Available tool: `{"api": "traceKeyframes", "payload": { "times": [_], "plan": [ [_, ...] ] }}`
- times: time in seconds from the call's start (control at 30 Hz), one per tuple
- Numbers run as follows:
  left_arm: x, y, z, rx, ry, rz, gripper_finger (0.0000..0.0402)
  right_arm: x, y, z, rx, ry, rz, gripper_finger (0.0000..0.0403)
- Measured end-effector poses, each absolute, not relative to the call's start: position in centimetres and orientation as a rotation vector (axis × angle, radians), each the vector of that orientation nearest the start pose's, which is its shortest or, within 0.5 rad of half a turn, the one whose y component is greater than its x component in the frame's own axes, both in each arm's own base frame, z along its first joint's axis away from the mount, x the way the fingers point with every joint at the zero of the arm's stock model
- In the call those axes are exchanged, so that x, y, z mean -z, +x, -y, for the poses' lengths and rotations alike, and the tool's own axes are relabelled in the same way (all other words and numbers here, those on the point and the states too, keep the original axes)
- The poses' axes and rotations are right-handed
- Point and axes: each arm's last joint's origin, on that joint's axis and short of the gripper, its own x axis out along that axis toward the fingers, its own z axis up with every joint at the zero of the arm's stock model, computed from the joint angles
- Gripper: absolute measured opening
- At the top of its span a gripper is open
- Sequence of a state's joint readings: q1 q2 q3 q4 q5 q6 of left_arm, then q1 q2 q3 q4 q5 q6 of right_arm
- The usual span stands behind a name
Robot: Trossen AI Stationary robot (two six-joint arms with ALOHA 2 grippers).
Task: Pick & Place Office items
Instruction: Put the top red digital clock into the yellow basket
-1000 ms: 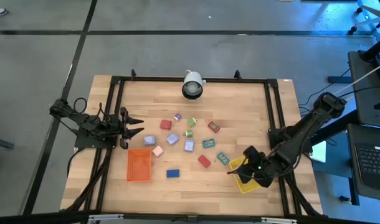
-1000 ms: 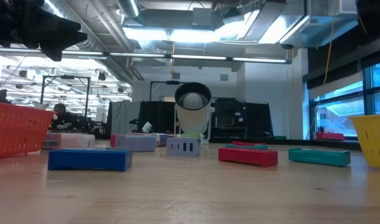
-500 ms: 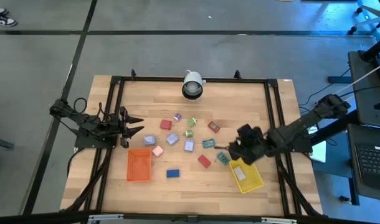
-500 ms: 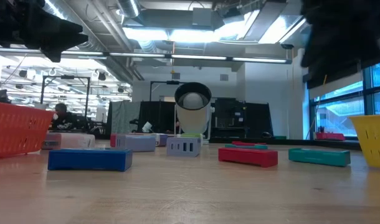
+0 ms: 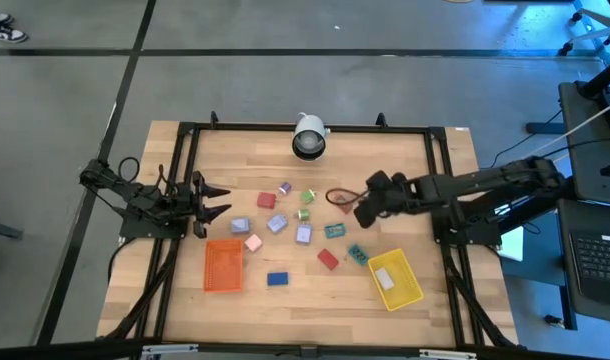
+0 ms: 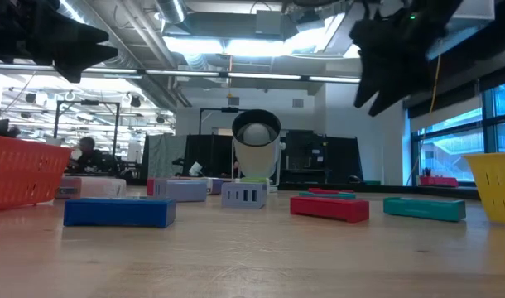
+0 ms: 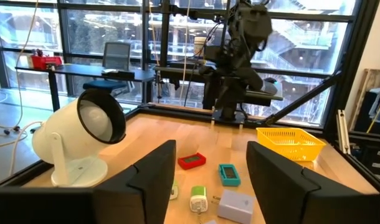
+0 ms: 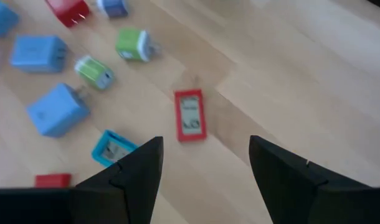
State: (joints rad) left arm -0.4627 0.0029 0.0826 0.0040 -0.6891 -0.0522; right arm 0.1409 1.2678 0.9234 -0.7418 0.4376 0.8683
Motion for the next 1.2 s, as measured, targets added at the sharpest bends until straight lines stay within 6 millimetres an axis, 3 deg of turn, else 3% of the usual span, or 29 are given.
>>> {"api": "traceKeyframes", "payload": {
  "times": [0.13, 0.47, 0.6, 0.87, 1.2],
  "plan": [
    [-19.1, 8.5, 2.2, -0.225, -0.098, 0.07, 0.02, -24.6, 24.2, -1.0, 0.652, 0.481, -0.835, 0.0238],
    [-20.5, 8.9, 2.3, -0.231, -0.09, 0.083, 0.02, -22.6, 25.9, 1.1, 0.616, 0.483, -0.924, 0.0239],
    [-20.2, 9.3, 2.6, -0.233, -0.052, 0.035, 0.0201, -21.6, 26.7, 1.7, 0.609, 0.483, -0.95, 0.0239],
    [-19.9, 10.1, 2.7, -0.309, -0.034, 0.0, 0.0201, -19.0, 28.5, 2.0, 0.559, 0.494, -1.01, 0.0239],
    [-19.5, 10.9, 1.7, -0.42, -0.052, -0.03, 0.0201, -16.8, 29.3, 2.5, 0.547, 0.507, -1.089, 0.0239]
  ]
}}
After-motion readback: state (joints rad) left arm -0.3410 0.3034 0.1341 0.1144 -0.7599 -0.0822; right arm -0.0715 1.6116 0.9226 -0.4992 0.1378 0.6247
